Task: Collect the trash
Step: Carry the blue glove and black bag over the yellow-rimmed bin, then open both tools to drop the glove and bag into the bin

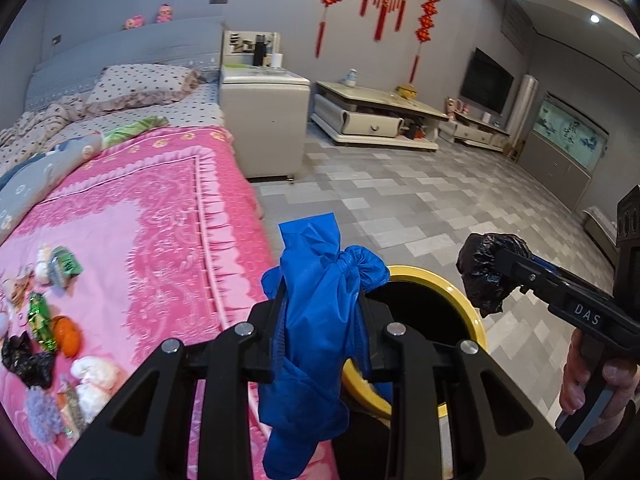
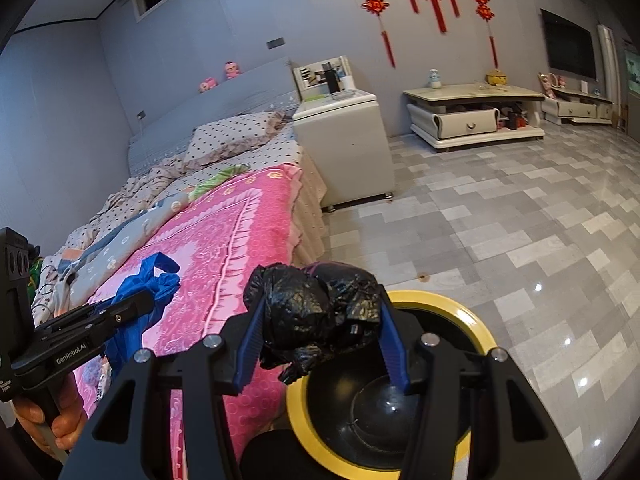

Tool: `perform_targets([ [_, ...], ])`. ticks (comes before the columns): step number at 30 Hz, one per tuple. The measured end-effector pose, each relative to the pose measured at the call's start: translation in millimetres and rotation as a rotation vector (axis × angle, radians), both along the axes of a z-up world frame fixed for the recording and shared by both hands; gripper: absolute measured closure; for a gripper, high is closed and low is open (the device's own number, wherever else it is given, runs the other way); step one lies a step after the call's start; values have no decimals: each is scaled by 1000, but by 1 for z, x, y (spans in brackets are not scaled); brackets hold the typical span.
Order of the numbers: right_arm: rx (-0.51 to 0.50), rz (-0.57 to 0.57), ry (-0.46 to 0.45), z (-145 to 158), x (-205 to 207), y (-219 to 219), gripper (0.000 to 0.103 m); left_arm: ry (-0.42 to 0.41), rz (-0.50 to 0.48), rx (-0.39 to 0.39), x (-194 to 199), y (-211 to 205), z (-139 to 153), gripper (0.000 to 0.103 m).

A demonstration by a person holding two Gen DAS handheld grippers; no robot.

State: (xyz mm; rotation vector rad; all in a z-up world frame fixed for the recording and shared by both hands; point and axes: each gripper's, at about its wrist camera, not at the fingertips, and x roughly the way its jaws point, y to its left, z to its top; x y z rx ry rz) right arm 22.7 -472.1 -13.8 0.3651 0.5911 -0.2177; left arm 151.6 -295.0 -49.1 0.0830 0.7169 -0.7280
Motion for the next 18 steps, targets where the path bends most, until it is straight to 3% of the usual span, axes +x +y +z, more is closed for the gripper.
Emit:
perform_targets([
  [18,76,-142,71,-43,-3,-63,54,115,-117,20,13,-91,-49,74],
])
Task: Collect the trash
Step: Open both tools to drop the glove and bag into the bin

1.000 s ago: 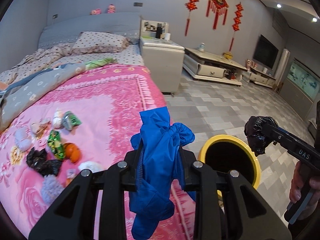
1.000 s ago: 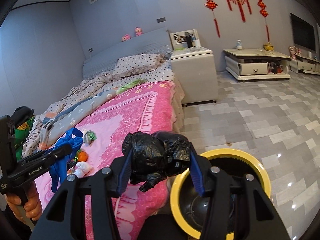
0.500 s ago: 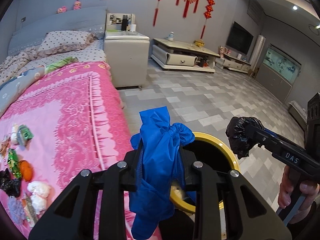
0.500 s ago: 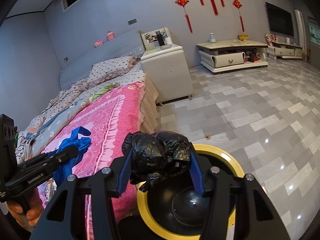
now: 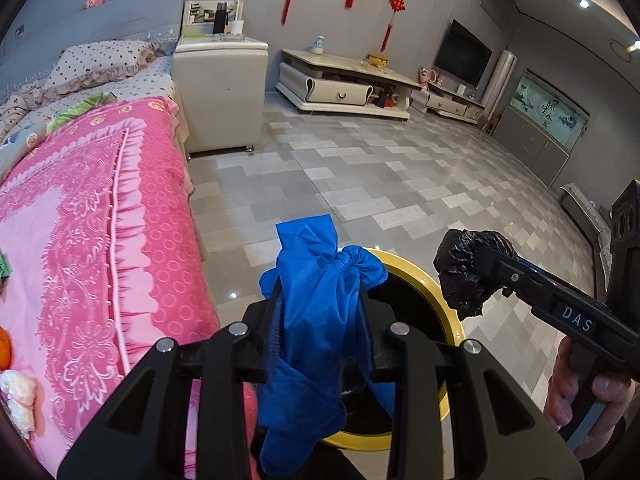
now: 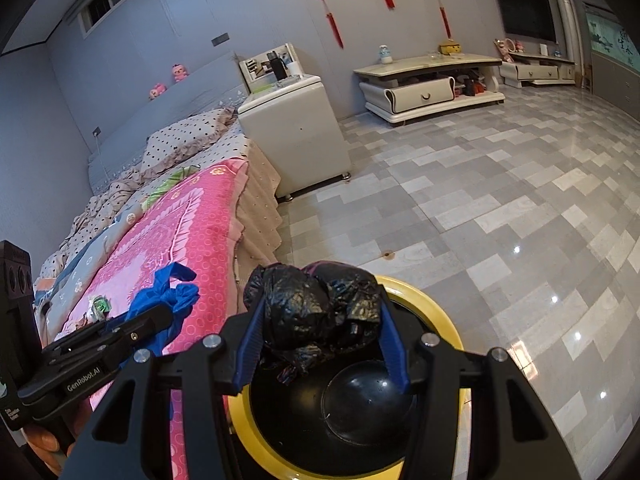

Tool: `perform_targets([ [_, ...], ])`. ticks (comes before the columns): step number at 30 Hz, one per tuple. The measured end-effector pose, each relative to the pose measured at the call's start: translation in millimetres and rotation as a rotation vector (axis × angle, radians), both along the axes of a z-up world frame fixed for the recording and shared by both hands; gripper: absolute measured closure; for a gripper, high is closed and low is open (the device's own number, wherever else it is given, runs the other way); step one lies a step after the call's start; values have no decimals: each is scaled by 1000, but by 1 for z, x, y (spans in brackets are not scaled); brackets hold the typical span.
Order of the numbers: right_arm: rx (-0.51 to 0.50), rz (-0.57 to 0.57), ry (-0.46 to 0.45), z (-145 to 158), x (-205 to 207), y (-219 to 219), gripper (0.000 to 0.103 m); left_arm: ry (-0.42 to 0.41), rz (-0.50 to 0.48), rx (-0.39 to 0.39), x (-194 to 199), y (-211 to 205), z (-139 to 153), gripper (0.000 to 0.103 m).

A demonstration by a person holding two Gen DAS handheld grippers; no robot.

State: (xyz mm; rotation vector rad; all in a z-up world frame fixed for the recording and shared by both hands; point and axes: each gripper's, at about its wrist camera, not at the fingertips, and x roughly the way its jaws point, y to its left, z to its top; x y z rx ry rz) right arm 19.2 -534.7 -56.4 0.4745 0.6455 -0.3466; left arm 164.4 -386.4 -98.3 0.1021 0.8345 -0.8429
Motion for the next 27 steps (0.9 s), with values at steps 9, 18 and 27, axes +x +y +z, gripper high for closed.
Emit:
perform_targets([
  [9,-9,-25,-16,4,-5,-6,53,11,-19,-12,-4,-6,-3,66],
  [18,-21,-83,2,4,-15,-7,40,-9,-27,-31,-12,0,9,45],
  [27,-39,-113,-15,11,-29,0,32,-35,31,-38,-14,24,17,29],
])
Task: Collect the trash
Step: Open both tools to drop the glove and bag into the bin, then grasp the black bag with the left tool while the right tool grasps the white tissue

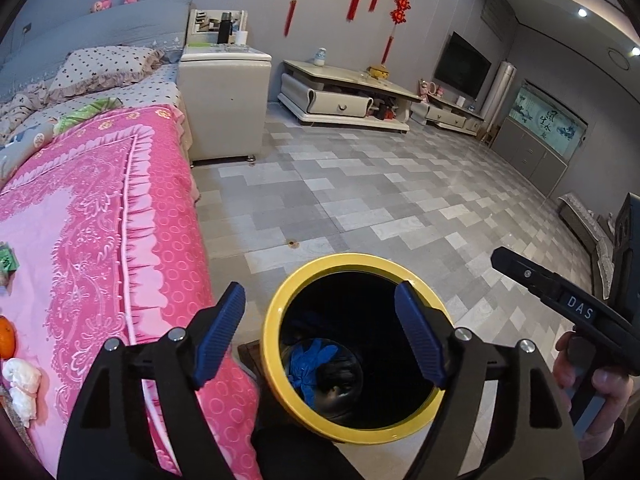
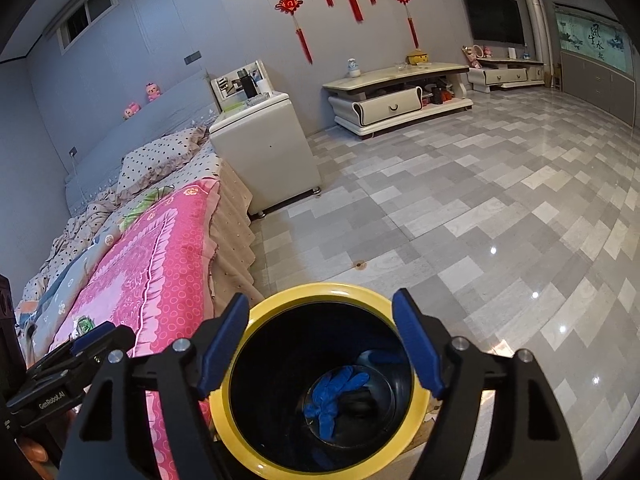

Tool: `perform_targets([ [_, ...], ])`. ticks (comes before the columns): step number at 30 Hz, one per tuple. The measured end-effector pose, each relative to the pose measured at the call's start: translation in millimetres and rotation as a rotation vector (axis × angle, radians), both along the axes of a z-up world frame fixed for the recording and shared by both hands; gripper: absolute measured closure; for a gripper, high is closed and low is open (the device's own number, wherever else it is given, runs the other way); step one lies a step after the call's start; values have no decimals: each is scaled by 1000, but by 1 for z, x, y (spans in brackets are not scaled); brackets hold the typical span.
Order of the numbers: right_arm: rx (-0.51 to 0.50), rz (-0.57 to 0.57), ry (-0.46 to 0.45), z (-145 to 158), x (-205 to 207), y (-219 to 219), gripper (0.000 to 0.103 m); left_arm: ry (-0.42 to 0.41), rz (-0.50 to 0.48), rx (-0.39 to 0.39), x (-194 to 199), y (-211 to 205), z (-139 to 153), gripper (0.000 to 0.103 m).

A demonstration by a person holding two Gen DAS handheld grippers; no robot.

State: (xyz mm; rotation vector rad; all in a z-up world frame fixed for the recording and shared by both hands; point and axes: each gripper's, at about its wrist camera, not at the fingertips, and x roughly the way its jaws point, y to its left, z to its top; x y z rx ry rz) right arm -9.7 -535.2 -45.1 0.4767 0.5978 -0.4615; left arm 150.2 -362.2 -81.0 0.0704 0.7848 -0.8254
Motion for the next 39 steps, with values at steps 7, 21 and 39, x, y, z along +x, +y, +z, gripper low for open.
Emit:
perform_targets([
  [7,-17,52,-8,5,7,21,32,-58,90,14,5,40,11,21],
  [21,-59,280,-57,39,52,104,30,-126,345,28,29,167,34,14],
  [39,-86,574,-76,54,117,233,21,-134,659,103,50,330,29,13],
])
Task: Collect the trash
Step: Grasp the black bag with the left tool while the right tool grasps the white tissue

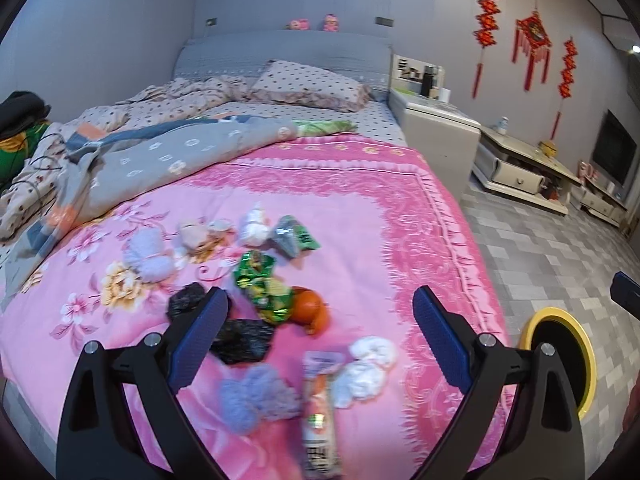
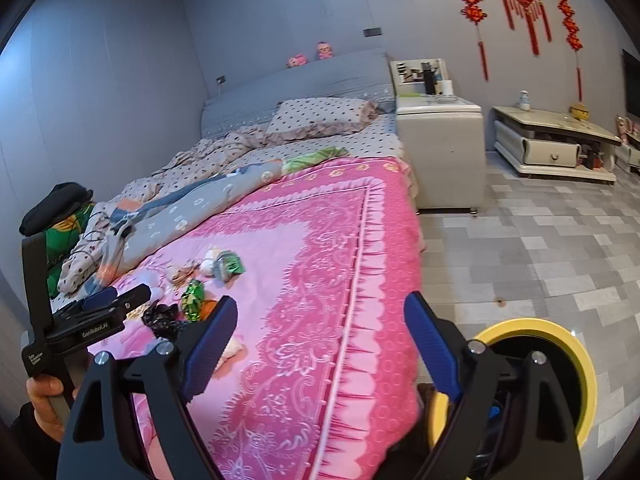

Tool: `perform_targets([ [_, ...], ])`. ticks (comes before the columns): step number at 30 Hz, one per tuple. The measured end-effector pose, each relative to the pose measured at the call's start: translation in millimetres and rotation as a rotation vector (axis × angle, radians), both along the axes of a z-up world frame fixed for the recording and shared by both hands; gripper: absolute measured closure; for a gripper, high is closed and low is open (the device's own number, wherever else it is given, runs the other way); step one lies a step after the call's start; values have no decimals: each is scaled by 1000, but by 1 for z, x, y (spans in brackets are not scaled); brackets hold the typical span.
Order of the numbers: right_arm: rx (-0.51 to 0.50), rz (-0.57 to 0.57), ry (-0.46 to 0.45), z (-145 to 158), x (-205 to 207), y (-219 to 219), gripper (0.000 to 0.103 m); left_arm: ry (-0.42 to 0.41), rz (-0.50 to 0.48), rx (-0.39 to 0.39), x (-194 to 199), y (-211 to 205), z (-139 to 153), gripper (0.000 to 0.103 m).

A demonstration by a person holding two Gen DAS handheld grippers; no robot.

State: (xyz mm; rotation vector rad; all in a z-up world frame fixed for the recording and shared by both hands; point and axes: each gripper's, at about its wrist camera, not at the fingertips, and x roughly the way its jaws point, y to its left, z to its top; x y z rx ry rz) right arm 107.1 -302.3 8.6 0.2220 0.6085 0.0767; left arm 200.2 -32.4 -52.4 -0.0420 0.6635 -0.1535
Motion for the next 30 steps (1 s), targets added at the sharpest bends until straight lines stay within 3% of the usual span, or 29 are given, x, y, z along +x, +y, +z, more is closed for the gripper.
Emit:
perform_targets([
  [14,-34,151,116,-41,51,78,21,84,172,10,33,88,-43,13],
  [30,-23,265,305,-106,104,128,22,178,235,8,78,121,-95,13],
])
